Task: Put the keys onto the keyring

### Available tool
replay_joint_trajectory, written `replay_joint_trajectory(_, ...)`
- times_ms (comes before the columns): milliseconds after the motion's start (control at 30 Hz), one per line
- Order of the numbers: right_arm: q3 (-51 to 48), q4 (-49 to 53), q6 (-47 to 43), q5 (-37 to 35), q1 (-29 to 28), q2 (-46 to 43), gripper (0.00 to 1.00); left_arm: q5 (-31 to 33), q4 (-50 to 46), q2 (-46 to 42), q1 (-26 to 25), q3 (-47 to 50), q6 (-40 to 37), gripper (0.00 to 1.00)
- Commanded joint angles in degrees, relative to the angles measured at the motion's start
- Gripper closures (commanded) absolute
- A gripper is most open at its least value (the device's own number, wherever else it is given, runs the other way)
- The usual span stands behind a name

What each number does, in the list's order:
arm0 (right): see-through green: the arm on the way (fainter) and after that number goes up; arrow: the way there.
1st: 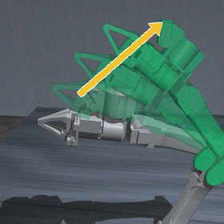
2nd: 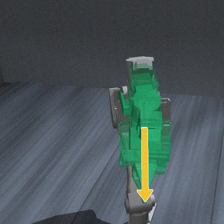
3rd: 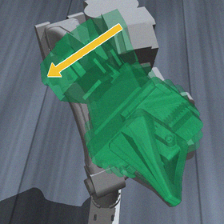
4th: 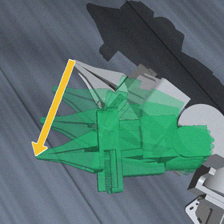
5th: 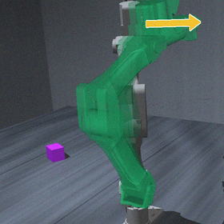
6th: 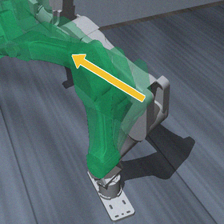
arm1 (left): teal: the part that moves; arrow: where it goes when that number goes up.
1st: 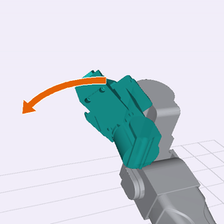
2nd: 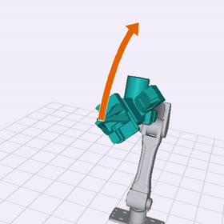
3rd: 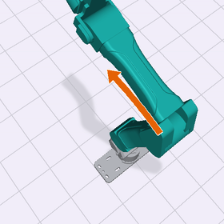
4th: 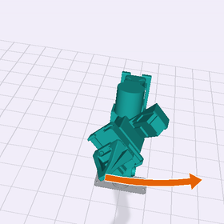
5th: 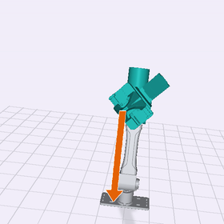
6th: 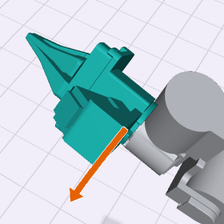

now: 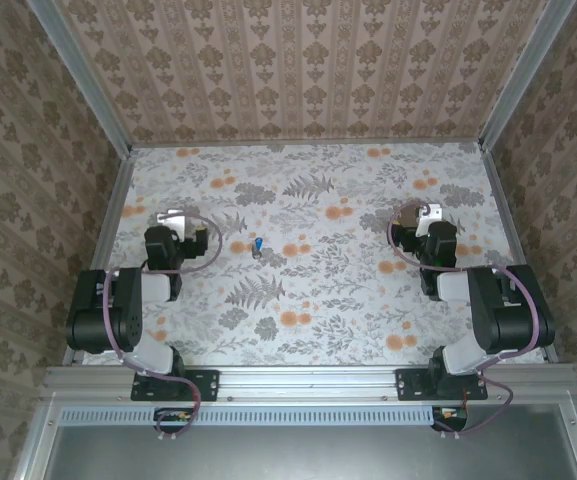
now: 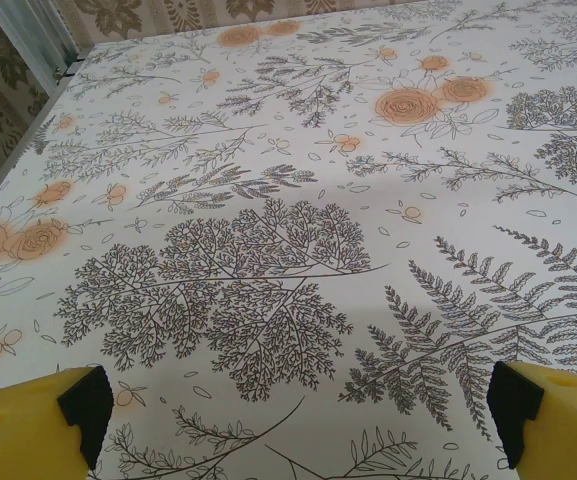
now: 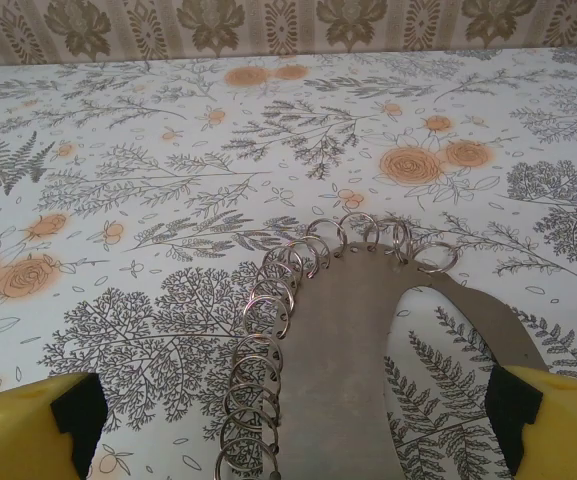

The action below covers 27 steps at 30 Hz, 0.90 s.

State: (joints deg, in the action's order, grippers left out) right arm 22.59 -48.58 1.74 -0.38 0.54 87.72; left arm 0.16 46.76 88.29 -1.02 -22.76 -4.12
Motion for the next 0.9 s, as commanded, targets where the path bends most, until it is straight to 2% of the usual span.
replay_joint_trajectory(0, 0.87, -0.27, 0.09, -0.01, -0.54, -0.18, 0.0, -1.02, 1.4, -0.36, 0.42, -0.78, 0.91, 0.0)
replay_joint_trajectory(867, 0.79, -0.24, 0.56, -0.67, -0.36, -0.22, 0.0, -0.96, 1.49, -0.38, 0.41, -0.72, 0.87, 0.0)
